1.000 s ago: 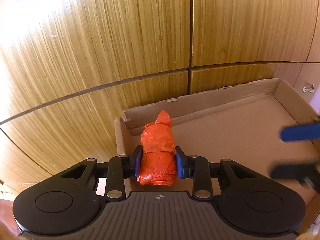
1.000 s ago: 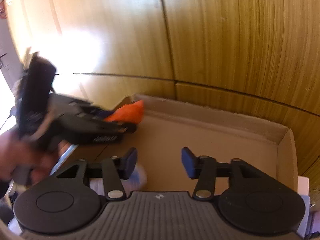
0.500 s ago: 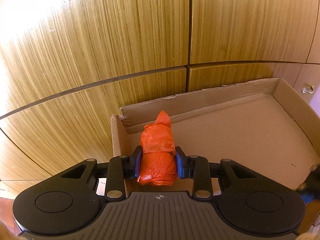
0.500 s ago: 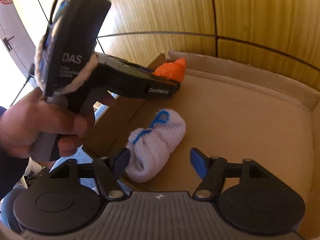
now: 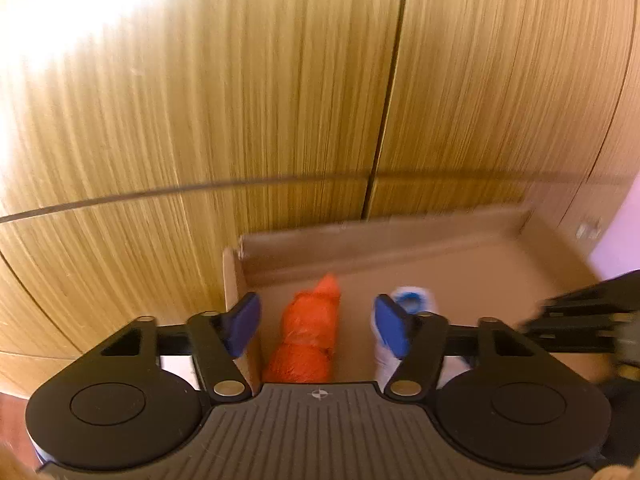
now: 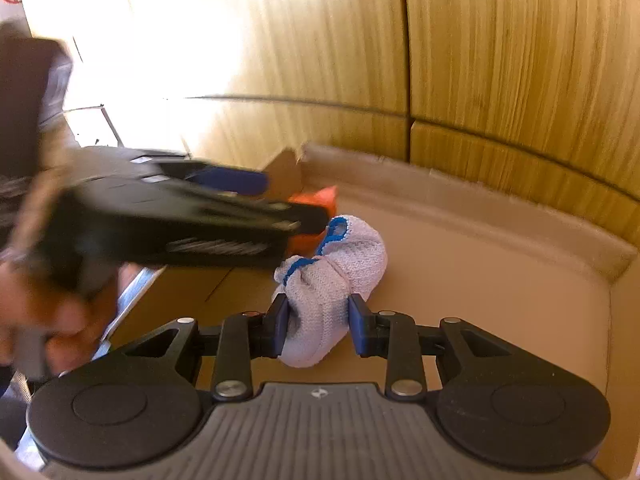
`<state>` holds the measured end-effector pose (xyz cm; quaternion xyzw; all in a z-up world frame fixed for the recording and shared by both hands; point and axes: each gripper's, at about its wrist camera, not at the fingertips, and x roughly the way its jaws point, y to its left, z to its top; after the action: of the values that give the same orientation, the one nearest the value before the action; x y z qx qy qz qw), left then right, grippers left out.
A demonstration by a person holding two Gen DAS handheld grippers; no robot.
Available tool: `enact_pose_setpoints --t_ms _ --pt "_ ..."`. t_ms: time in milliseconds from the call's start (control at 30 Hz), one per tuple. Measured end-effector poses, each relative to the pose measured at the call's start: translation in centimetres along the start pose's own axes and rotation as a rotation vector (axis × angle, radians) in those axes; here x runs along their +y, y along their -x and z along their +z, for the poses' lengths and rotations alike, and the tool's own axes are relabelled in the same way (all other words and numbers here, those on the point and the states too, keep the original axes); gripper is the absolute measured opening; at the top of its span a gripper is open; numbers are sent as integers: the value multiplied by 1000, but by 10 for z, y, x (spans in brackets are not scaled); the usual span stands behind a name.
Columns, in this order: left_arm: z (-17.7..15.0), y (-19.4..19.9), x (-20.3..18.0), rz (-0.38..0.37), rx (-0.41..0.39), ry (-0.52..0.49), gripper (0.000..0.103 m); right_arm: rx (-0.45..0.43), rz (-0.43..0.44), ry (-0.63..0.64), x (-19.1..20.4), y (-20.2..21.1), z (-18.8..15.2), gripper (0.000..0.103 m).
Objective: Organize objects
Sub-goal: 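Carry both bundles into the cardboard tray and open both grippers, then withdraw both tools from the tray back over the sock pile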
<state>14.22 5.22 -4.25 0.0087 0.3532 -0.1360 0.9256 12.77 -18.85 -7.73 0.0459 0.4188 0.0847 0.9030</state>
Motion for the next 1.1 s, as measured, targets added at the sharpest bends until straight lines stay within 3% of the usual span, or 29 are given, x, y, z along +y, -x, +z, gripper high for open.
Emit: enact_pose_setpoints --t_ms 233,533,800,1100 --pt "8 33 15 36 -76 77 83 -10 20 2 1 -17 21 29" --pt "5 42 17 76 -40 67 85 -11 -11 -27 -3 -14 28 42" --pt "9 65 7 81 -50 28 86 -51 -54 -27 1 32 25 60" --pt "13 114 -6 105 -77 23 94 -98 -92 -25 18 99 21 80"
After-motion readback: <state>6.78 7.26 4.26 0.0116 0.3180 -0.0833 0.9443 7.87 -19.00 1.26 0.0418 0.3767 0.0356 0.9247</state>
